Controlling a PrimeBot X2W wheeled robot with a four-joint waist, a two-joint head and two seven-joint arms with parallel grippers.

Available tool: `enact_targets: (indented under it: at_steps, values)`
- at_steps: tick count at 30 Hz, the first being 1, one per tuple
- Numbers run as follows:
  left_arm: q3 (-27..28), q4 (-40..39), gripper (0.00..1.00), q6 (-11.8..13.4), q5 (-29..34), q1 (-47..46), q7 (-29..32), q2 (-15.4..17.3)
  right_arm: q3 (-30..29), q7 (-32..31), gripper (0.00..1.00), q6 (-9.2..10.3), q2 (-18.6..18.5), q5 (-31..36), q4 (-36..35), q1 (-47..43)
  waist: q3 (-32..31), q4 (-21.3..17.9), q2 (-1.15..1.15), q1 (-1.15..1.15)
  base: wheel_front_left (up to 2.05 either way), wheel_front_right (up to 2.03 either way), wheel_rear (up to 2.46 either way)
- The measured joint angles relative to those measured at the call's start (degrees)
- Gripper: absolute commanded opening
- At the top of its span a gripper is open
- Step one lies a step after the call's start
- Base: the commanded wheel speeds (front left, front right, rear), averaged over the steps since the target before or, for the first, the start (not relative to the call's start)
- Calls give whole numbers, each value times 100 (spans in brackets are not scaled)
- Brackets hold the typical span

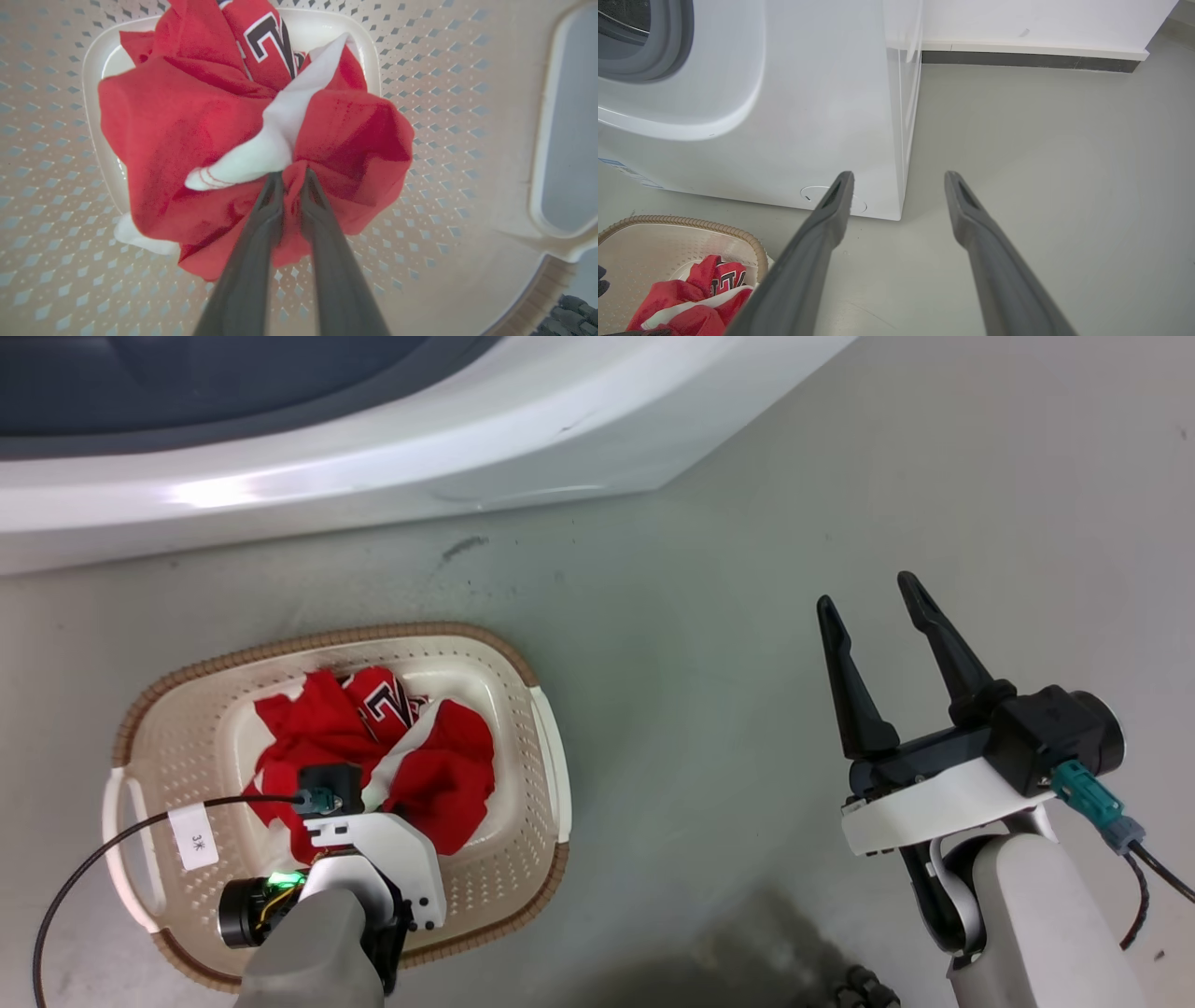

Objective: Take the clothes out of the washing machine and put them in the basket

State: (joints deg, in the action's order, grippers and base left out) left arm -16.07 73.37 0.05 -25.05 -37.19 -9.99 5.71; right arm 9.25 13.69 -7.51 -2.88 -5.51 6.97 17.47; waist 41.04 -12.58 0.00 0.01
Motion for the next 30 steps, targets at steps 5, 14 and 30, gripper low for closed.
enact_targets:
  at_steps: [5, 14, 30]
  values:
    - [-34, 15, 100, -203, -49, 199, -261, -76, -49, 47, 100, 0, 1, 46, 203, 11, -408, 79, 0, -1, 0, 0, 0]
    - [66, -428, 100, -411, -258, 715, -490, -238, -223, 62, 100, 0, 4, 159, 452, -326, -1520, 335, 0, -1, 0, 0, 0]
    - [1303, -4311, 100, -223, 942, 2152, -508, -226, -694, -232, 100, 0, 2, 361, 190, -1051, -3135, 878, 0, -2, 0, 0, 0]
